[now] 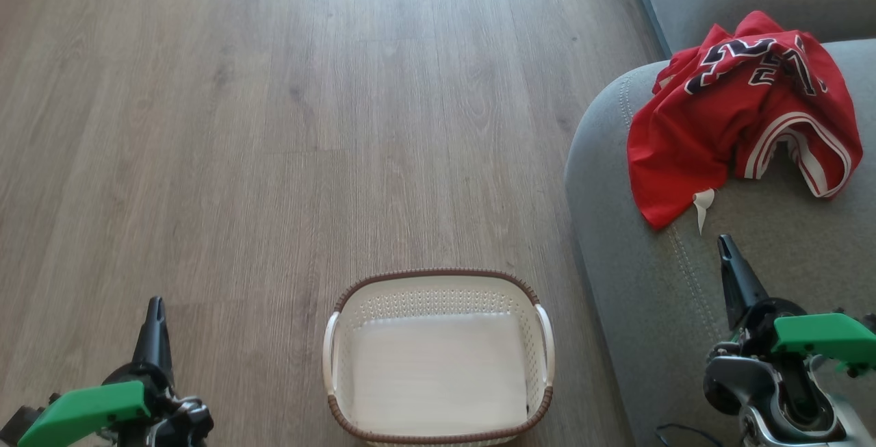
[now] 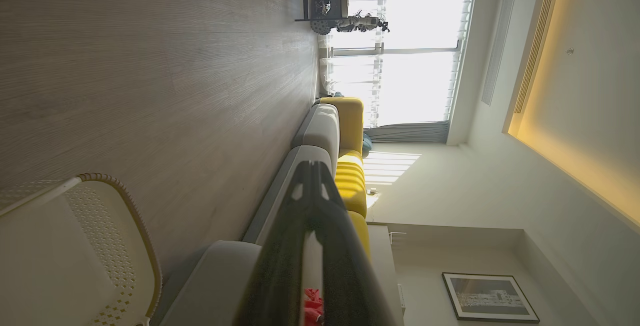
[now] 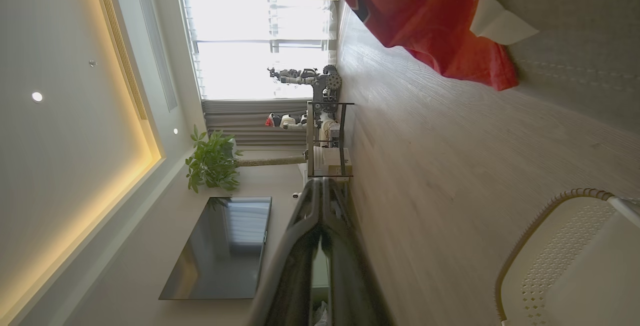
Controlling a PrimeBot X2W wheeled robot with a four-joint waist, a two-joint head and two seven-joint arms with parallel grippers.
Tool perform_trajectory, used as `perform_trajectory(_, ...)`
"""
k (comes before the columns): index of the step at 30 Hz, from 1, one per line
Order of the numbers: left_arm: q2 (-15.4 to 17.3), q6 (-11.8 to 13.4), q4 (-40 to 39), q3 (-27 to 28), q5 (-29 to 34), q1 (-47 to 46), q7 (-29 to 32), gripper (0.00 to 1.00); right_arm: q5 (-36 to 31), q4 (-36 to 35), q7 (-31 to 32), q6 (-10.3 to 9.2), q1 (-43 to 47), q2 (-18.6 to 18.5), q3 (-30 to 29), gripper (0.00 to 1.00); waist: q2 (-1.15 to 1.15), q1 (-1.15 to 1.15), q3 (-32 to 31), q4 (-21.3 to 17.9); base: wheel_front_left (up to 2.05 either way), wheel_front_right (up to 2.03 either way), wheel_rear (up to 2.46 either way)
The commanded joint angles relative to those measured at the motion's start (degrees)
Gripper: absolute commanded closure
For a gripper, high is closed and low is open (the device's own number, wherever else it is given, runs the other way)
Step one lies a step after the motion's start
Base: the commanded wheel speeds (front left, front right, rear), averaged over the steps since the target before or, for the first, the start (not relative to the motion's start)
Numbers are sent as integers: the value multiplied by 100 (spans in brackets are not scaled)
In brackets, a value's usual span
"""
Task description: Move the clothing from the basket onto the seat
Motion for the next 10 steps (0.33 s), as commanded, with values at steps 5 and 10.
perform_trajectory(5, 58, -47, -217, 198, -1, -224, 37, 100, 83, -233, -80, 47, -247, -163, 167, 100, 0, 0, 0, 0, 0, 0, 0)
perform_trajectory(10, 58, -47, -218, 198, -1, -224, 37, 100, 119, -243, -114, 47, -247, -194, 208, 100, 0, 0, 1, 0, 0, 0, 0)
